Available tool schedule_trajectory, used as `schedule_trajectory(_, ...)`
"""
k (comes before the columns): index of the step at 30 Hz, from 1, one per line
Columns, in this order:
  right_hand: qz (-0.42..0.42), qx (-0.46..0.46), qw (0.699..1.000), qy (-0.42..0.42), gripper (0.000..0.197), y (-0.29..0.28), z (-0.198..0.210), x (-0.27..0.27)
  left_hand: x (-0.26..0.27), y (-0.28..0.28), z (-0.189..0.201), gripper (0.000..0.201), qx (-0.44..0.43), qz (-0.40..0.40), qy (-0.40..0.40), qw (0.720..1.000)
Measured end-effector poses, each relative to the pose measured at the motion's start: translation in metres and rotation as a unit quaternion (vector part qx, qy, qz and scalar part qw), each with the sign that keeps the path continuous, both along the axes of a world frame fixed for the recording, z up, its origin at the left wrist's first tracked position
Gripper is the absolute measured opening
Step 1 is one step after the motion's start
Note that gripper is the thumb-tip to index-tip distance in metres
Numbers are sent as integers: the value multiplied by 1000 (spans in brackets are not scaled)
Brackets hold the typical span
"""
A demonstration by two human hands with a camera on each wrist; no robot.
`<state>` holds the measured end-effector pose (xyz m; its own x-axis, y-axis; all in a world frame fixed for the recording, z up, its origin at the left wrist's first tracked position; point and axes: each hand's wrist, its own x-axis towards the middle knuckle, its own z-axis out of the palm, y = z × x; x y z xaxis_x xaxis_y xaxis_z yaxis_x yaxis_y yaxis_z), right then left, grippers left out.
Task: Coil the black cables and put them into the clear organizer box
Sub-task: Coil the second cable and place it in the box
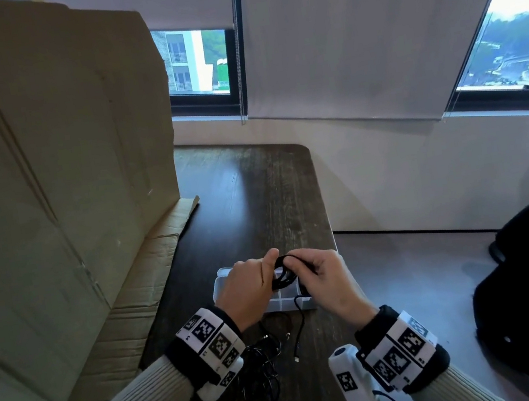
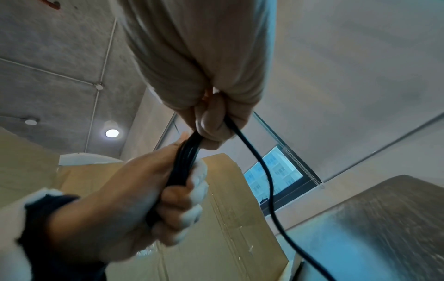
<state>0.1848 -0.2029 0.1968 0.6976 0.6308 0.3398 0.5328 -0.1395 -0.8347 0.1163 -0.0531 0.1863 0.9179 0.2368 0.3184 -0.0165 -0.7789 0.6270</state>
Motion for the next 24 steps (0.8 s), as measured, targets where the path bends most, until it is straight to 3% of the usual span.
schedule_trajectory(2, 27, -36, 999, -7, 16, -5, 7, 7, -1, 3, 0, 64, 4, -20, -3, 1000)
schedule_trajectory(4, 59, -66, 996, -16, 12, -12, 15, 19, -4, 3, -3, 62, -22, -110, -11, 994)
schedule_trajectory(7, 91, -40, 995, -5, 10, -15, 14, 31, -7, 3, -4, 61, -86, -164, -33, 982)
schedule_trajectory(11, 78, -9, 994, 82, 20, -1, -18, 21, 7, 10, -1, 55, -50, -64, -144, 986)
schedule_trajectory(17, 63, -224, 967, 107, 30, 9, -42, 1, 20, 30, 12, 56, 23, 76, -224, 971)
schedule_trajectory(19, 78, -275, 956, 68, 29, 5, -38, -5, 21, 37, 20, 50, 67, 84, -231, 967)
schedule_trajectory(21, 105, -318, 942, -34, 28, 2, -28, -13, 21, 42, 18, 48, 129, 62, -216, 966)
schedule_trajectory(24, 142, -268, 940, -155, 25, -7, 11, -18, 20, 40, 2, 46, 195, -32, -200, 960)
